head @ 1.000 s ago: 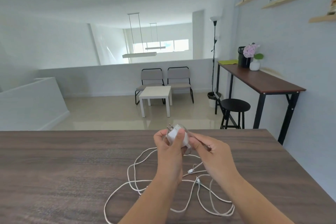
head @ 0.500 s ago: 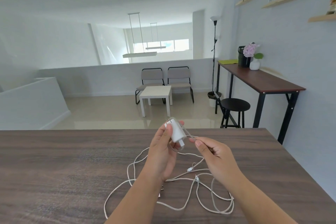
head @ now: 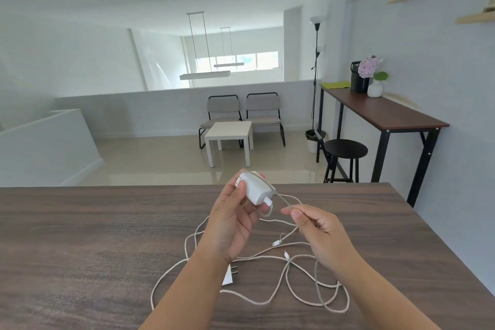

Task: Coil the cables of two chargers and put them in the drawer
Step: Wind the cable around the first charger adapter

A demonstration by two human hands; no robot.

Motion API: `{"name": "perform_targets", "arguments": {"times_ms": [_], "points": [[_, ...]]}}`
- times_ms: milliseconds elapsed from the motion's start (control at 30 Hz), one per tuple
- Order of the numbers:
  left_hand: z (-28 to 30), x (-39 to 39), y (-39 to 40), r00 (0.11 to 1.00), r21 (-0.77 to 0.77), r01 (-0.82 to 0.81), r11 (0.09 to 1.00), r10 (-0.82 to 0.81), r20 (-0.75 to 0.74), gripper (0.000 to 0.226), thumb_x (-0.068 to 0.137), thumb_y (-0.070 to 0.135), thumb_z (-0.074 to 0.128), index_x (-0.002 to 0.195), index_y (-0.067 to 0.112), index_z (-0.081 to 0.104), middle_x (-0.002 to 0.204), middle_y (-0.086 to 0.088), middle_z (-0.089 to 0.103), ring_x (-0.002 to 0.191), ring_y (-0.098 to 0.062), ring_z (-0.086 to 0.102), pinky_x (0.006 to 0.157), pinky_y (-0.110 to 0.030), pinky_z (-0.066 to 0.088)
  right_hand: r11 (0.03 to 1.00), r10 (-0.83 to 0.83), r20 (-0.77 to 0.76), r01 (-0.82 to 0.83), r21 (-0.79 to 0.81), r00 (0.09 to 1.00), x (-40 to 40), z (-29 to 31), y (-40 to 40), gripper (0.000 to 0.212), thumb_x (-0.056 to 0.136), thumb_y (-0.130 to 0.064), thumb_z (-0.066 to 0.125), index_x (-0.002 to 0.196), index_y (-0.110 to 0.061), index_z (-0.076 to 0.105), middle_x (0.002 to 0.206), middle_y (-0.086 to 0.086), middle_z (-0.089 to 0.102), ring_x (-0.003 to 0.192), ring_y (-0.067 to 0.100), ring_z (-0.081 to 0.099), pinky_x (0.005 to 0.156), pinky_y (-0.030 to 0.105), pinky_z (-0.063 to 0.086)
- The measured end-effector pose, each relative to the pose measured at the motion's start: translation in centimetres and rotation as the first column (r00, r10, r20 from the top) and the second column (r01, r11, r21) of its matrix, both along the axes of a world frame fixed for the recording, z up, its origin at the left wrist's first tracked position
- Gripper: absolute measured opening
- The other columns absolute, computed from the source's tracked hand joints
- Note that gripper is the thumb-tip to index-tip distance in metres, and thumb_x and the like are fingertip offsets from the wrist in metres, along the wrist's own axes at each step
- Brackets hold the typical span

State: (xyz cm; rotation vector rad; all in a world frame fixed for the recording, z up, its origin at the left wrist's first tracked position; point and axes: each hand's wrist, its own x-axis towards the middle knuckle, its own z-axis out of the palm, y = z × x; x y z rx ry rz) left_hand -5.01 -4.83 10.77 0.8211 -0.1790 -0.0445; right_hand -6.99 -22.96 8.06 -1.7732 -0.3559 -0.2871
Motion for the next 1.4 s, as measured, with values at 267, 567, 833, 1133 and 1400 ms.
{"name": "perform_targets", "arguments": {"times_ms": [267,567,833,1133,1400], "points": [[-0.3,0.2,-1.2,0.999,0.038,-0.047,0.998,0.046,0.015,0.042,0.089,0.021,0.056,0.124,-0.002,0.055,0.111,-0.019,0.068,0.096,-0.028,0.069,0.079,-0.033,0.060,0.983,-0.102,0.128,0.120,-0.140,0.987,-0.2,-0.9,0.8,0.028,0.097,-0.027,0.054,0.099,-0.052,0.065,0.072,-0.001,0.070,0.069,0.017,0.062,0.069,0.027,0.048],[-0.7,1.0,-3.0,0.963,0.135,-0.269,0.954,0.270,0.009,0.056,0.078,0.010,0.073,0.129,0.002,0.052,0.099,-0.008,0.072,0.080,-0.019,0.070,0.072,-0.027,0.060,0.722,-0.046,0.200,0.171,-0.671,0.979,-0.4,-0.1,1.8,0.031,0.102,-0.034,0.033,0.123,-0.025,0.053,0.100,-0.003,0.068,0.097,0.025,0.062,0.073,0.037,0.048],[-1.8,1.0,-2.3,0.896,0.599,-0.443,0.666,0.351,0.272,0.030,0.076,0.026,0.084,0.100,0.020,0.067,0.092,-0.001,0.069,0.074,-0.009,0.064,0.065,-0.019,0.052,0.739,0.068,0.159,0.058,-0.671,0.985,-0.5,3.0,1.3,0.020,0.093,-0.038,0.050,0.080,-0.026,0.060,0.066,-0.010,0.053,0.068,0.011,0.053,0.067,0.033,0.046],[-1.5,-0.2,-1.7,0.995,0.681,-0.035,0.732,-0.041,0.095,0.027,0.099,0.042,0.050,0.121,0.028,0.055,0.092,-0.001,0.062,0.078,-0.016,0.061,0.083,-0.047,0.055,0.919,0.132,0.057,-0.101,-0.382,0.990,0.8,1.9,0.1,0.022,0.093,-0.019,0.060,0.075,-0.031,0.063,0.072,-0.007,0.062,0.066,0.001,0.052,0.063,0.013,0.037],[-2.6,-0.5,-0.5,0.987,0.653,-0.105,0.750,0.001,0.158,0.041,0.091,0.003,0.065,0.126,0.022,0.053,0.117,-0.002,0.069,0.105,-0.023,0.067,0.086,-0.035,0.057,0.965,0.148,0.008,-0.143,-0.219,0.989,1.5,2.0,-1.1,0.011,0.091,-0.024,0.064,0.082,-0.023,0.070,0.074,-0.006,0.068,0.069,0.010,0.060,0.072,0.032,0.049]]}}
